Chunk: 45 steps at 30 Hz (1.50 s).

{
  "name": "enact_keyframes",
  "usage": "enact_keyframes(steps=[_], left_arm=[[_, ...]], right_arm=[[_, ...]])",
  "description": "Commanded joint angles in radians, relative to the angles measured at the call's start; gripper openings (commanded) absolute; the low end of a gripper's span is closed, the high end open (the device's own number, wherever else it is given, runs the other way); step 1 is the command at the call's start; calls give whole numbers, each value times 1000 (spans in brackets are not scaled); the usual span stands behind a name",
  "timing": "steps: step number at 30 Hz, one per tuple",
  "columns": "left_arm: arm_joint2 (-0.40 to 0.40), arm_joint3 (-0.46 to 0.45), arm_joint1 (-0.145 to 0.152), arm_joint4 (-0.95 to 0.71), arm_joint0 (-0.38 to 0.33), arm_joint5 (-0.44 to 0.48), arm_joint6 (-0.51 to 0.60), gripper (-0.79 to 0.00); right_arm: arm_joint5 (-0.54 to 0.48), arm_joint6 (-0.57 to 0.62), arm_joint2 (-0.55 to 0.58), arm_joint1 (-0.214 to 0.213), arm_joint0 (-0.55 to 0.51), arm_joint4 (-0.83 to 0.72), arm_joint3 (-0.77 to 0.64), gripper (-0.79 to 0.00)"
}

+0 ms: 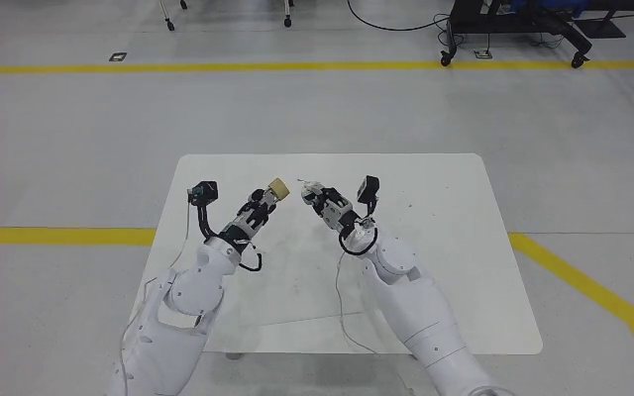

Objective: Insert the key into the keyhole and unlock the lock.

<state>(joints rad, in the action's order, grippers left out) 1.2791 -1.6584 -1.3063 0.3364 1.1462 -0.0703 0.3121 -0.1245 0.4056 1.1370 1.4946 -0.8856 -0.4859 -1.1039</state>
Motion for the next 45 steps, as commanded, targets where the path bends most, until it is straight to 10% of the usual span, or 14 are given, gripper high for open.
enact_keyframes(steps=[1, 14, 45], left_arm=[[32, 5, 2, -84, 3, 20, 36, -785], [151, 157, 15, -656, -52, 40, 498, -785], [-21, 0, 11, -201, 47, 185, 141, -785]], right_arm=[[0, 9, 21, -4, -5, -14, -7, -785], [26, 66, 65, -7, -19, -118, -32, -785], [163, 137, 31, 11, 9, -221, -14, -785]])
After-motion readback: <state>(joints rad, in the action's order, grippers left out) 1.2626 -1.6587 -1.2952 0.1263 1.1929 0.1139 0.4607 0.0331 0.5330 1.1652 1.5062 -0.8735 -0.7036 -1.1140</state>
